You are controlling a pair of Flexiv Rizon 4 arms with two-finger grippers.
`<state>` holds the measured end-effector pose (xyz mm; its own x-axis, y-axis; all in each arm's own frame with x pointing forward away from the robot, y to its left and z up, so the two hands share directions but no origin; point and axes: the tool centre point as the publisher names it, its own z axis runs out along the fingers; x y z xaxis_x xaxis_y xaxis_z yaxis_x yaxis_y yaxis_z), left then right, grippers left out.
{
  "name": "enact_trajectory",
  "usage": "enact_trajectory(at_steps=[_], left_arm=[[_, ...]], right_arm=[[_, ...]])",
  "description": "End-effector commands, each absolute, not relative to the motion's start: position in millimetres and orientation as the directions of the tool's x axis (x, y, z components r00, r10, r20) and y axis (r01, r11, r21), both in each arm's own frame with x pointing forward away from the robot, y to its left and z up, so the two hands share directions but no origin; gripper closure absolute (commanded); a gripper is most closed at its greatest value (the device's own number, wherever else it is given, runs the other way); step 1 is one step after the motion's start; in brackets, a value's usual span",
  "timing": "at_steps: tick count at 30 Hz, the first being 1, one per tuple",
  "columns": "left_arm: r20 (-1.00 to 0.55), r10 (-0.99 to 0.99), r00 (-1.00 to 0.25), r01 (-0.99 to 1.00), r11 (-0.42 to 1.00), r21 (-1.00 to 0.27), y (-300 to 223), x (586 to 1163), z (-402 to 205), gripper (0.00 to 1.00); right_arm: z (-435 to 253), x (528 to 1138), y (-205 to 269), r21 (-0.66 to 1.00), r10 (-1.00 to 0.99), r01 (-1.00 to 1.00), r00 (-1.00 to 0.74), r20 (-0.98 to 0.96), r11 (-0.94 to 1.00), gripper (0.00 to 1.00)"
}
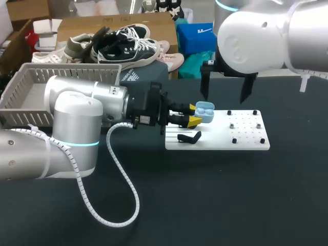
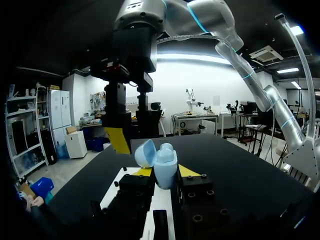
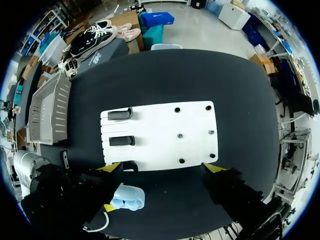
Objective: Pick up each earbud case from the left stands, insert the matching earbuds, close the lid, and place the case in the box.
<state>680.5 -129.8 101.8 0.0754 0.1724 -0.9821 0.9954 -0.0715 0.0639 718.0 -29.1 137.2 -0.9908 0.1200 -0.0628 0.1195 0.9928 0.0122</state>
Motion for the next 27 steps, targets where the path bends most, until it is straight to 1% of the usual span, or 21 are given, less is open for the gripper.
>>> enact_trajectory(at_steps=[1,22,27], left_arm=[[-0.982,0.171,0.077,0.995,-0.07,0.065,-129.8,680.3,101.4,1.0],[-0.982,0.171,0.077,0.995,-0.07,0.065,-129.8,680.3,101.4,1.0],[-0.982,0.171,0.077,0.995,-0.07,0.065,-129.8,680.3,101.4,1.0]], right_arm=[[136.4,717.3,-28.0,0.011,0.118,0.118,-0.992,-0.052,0.993,0.0],[143.3,683.0,-22.6,0.034,0.08,0.079,-0.997,-0.013,0.996,0.0],[152.6,682.6,-32.5,0.059,0.123,0.119,-0.989,-0.084,0.991,0.0]])
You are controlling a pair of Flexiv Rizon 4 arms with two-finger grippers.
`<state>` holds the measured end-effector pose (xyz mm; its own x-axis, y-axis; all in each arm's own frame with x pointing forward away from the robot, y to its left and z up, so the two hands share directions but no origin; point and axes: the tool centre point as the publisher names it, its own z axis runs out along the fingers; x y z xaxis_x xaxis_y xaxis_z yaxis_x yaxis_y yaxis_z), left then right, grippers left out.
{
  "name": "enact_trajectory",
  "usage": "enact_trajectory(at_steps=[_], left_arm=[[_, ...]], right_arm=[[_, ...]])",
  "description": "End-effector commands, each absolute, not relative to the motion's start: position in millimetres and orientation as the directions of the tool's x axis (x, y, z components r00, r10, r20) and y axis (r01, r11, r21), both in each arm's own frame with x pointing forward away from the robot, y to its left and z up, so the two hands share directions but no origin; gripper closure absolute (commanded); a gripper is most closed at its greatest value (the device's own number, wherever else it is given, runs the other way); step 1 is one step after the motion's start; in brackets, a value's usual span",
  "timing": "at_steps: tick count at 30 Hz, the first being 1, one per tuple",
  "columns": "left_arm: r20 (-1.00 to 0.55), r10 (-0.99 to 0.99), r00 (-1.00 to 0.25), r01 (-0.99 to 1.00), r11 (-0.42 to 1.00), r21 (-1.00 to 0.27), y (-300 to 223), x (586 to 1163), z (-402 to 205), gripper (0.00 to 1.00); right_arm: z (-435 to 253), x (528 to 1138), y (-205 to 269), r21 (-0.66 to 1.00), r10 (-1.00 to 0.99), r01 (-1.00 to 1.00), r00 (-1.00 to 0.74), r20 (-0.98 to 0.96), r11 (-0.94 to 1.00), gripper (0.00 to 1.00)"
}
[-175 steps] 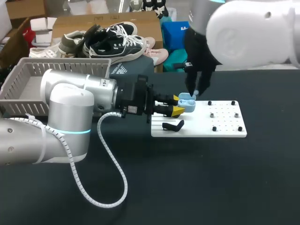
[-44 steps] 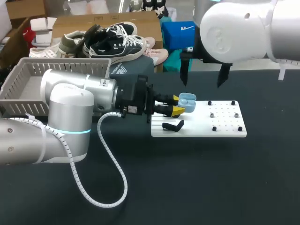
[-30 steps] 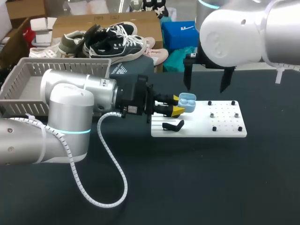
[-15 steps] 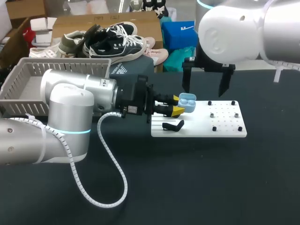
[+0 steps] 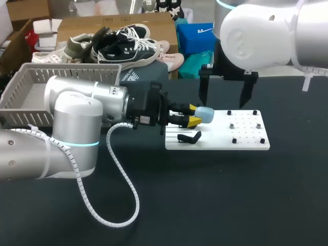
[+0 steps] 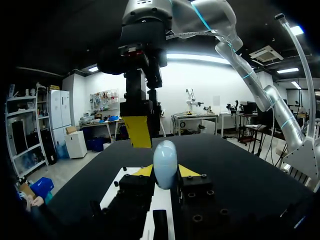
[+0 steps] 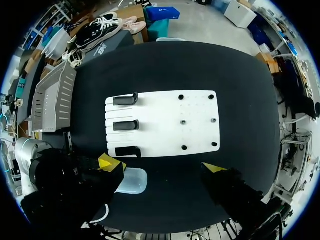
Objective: Pick up each earbud case from the left stands, insert the matching earbuds, close the lid, and place the case in the box.
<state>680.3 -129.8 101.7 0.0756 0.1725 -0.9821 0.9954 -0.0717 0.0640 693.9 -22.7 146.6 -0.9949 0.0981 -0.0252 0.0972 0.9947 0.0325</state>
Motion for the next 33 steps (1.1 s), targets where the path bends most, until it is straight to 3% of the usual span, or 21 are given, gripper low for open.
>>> enact_trajectory(at_steps=[1,8,16,33], left_arm=[[-0.982,0.171,0.077,0.995,-0.07,0.065,-129.8,680.3,101.4,1.0],[-0.986,0.157,0.051,0.999,-0.014,0.049,-105.0,682.4,116.9,1.0],[-0.975,0.212,0.063,0.993,0.089,0.084,-60.4,684.0,138.5,1.0],[-0.931,0.332,-0.156,0.791,0.607,0.084,72.4,730.7,132.9,1.0]], right_arm=[[155.7,682.3,-35.6,0.075,0.133,0.125,-0.985,-0.108,0.989,0.0],[168.6,672.7,-53.4,0.173,0.128,0.083,-0.954,-0.271,0.981,0.0],[168.4,670.2,-57.0,0.206,0.13,0.072,-0.95,-0.283,0.976,0.0],[168.4,670.2,-57.0,0.206,0.13,0.072,-0.95,-0.283,0.976,0.0]])
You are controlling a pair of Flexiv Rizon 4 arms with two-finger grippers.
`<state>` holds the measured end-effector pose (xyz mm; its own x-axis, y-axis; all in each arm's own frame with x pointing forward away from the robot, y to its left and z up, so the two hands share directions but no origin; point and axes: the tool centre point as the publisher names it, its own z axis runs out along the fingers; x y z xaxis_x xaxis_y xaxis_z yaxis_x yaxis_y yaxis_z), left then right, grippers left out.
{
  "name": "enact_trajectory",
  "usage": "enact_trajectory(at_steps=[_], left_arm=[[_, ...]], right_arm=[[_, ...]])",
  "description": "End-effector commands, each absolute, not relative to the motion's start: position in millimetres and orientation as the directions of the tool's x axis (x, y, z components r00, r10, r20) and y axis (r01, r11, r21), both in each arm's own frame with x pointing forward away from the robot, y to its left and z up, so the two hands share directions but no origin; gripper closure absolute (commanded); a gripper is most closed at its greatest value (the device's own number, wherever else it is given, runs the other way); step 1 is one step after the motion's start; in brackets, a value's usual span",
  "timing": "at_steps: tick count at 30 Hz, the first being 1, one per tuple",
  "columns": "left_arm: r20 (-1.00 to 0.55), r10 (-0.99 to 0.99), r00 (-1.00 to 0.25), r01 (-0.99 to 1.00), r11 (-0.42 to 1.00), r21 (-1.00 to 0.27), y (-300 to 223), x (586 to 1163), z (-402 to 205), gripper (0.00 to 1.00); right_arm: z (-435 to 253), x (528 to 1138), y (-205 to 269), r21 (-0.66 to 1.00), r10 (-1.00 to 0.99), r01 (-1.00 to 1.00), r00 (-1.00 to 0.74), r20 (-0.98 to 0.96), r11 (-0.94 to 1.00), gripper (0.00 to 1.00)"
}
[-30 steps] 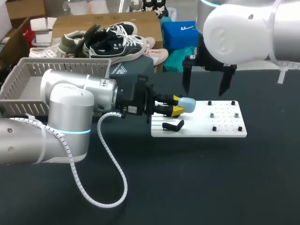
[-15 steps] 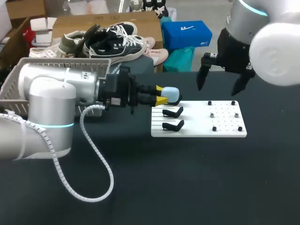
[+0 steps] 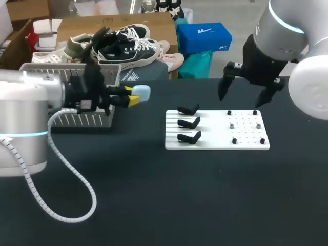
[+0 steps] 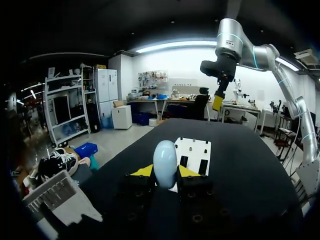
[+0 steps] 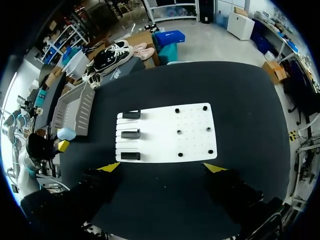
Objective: Pick up each earbud case from the left stands, insert the matching earbuds, close the lid, and place the case in the box.
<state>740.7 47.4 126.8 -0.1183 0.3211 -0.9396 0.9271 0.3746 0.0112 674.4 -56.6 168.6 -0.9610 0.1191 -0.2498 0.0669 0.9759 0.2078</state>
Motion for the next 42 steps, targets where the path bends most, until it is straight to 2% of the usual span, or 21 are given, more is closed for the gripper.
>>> enact_trajectory(at_steps=[1,9,14,22,29,30,31,32,42], left_arm=[[-0.931,0.324,-0.168,0.77,0.633,0.081,79.8,733.8,132.4,1.0],[-0.89,0.35,-0.291,0.595,0.795,0.118,133.8,756.1,119.5,1.0],[-0.879,0.308,-0.364,0.51,0.856,0.088,160.1,773.1,109.6,1.0],[-0.866,0.276,-0.417,0.481,0.876,0.047,174.8,818.0,97.0,1.0],[-0.858,0.274,-0.435,0.499,0.866,0.023,176.5,834.4,90.2,0.98],[-0.858,0.275,-0.435,0.501,0.865,0.023,175.9,834.6,90.1,0.7],[-0.86,0.276,-0.429,0.508,0.861,0.023,174.0,833.7,91.2,0.2],[-0.863,0.278,-0.423,0.515,0.857,0.024,173.1,832.8,92.3,0.0],[-0.913,0.28,-0.297,0.628,0.777,0.034,139.4,783.8,130.9,0.0]], right_arm=[[168.4,670.2,-57.0,0.206,0.13,0.072,-0.95,-0.283,0.976,0.0],[168.4,670.2,-57.0,0.206,0.13,0.072,-0.95,-0.283,0.976,0.0],[168.4,670.2,-57.0,0.206,0.13,0.072,-0.95,-0.283,0.976,0.0],[168.4,670.2,-57.0,0.206,0.13,0.072,-0.95,-0.283,0.976,0.0],[168.4,670.2,-57.0,0.206,0.13,0.072,-0.95,-0.283,0.976,0.0],[168.4,670.2,-57.0,0.206,0.13,0.072,-0.95,-0.283,0.976,0.0],[168.4,670.2,-57.0,0.206,0.13,0.072,-0.95,-0.283,0.976,0.0],[168.4,670.2,-57.0,0.206,0.13,0.072,-0.95,-0.283,0.976,0.0],[168.4,670.2,-57.0,0.206,0.13,0.072,-0.95,-0.283,0.976,0.0]])
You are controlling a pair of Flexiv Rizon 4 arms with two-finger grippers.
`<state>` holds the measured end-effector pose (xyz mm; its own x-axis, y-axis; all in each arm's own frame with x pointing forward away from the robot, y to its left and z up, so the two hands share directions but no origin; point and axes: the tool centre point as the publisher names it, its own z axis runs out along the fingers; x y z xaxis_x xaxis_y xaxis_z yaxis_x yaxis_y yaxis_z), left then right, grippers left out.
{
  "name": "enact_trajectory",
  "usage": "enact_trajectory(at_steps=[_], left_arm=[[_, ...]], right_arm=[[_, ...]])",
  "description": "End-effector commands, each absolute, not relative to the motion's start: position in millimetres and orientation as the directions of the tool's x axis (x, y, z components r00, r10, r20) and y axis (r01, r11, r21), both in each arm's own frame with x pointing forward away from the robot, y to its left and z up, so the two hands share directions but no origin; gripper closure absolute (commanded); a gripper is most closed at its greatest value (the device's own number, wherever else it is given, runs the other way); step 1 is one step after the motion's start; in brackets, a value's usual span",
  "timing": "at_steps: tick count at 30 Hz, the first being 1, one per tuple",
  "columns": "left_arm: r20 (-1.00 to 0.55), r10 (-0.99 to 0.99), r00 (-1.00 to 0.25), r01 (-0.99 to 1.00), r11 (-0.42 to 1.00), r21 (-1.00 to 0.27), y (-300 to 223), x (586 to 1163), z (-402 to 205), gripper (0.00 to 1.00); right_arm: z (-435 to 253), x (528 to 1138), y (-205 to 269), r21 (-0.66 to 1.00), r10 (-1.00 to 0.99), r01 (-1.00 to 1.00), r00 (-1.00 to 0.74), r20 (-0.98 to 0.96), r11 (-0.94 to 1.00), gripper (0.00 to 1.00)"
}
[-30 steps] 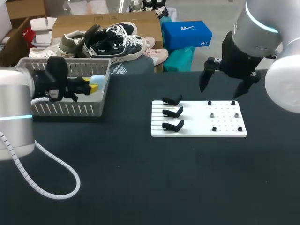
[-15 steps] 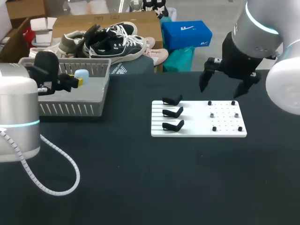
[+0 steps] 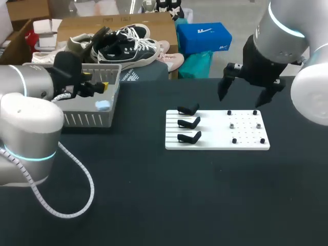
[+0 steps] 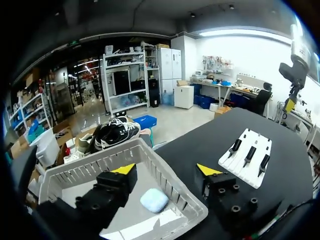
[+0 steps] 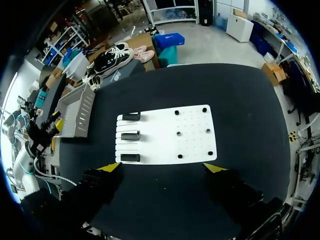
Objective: Pick up each earbud case from the left stands, insert the matching earbuds, close the lid, and place the case in the box.
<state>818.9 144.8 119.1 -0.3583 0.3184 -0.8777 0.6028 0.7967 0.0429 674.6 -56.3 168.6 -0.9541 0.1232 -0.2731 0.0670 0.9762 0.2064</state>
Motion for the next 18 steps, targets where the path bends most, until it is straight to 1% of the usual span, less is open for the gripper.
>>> enact_trajectory(at_steps=[1,5,9,15,18], left_arm=[[-0.917,0.282,-0.282,0.654,0.756,0.032,132.8,776.1,134.3,0.0],[-0.934,0.257,-0.248,0.72,0.694,-0.001,108.2,747.8,142.4,0.0],[-0.94,0.234,-0.247,0.78,0.623,-0.05,81.9,727.0,141.7,0.0],[-0.947,0.249,-0.205,0.862,0.504,-0.054,44.7,715.6,140.3,0.0],[-0.947,0.249,-0.205,0.862,0.504,-0.054,44.7,715.6,140.3,0.0]], right_arm=[[168.4,670.2,-57.0,0.206,0.13,0.072,-0.95,-0.283,0.976,0.0],[168.4,670.2,-57.0,0.206,0.13,0.072,-0.95,-0.283,0.976,0.0],[168.4,670.2,-57.0,0.206,0.13,0.072,-0.95,-0.283,0.976,0.0],[168.4,670.2,-57.0,0.206,0.13,0.072,-0.95,-0.283,0.976,0.0],[168.4,670.2,-57.0,0.206,0.13,0.072,-0.95,-0.283,0.976,0.0]])
